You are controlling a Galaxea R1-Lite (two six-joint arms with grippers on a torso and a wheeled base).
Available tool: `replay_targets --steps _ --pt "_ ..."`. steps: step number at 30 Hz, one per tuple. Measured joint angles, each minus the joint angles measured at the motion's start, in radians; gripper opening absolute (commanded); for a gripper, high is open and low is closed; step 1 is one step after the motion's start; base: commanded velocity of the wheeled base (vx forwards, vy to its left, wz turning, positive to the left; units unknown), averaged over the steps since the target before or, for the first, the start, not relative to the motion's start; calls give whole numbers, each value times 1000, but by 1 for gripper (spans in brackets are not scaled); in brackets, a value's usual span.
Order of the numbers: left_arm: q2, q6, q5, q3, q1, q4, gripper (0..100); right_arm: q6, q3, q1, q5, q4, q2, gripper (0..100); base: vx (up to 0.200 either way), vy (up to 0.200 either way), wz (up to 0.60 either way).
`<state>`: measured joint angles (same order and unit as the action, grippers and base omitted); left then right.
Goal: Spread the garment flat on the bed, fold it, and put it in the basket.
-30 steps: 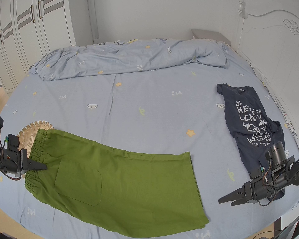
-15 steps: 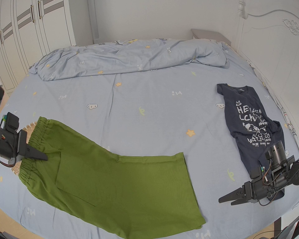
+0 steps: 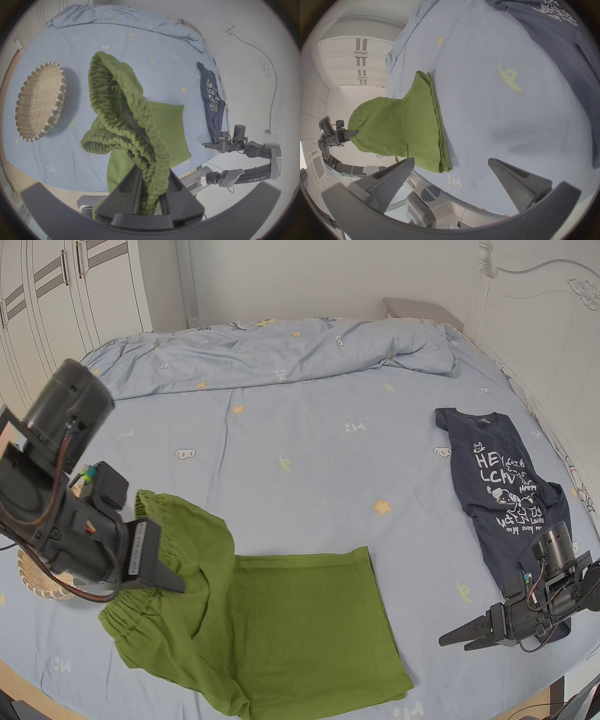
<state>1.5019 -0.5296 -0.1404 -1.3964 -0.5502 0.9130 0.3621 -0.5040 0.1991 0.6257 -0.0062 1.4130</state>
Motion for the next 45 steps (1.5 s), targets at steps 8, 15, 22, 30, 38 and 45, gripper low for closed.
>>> replay_targets --steps 8,15,22,30,38,45 --pt "113 -113 68 -74 -155 -86 0 0 -3 -3 -1 0 0 100 0 0 0" --pt "206 -215 142 -117 -286 -166 0 -1 -3 -14 -2 -5 0 100 0 0 0" --pt "287 -287 180 -127 -363 -270 0 -2 0 -21 -2 -14 1 100 0 0 0" --pt "369 -305 180 -136 -392 -340 100 -5 1 -22 -27 -15 4 100 0 0 0" --pt "438 -393 179 -147 -417 -457 100 -6 1 -22 -30 -16 7 100 0 0 0" --pt "439 -410 159 -119 -356 -464 100 -4 -4 -22 -31 -16 5 100 0 0 0"
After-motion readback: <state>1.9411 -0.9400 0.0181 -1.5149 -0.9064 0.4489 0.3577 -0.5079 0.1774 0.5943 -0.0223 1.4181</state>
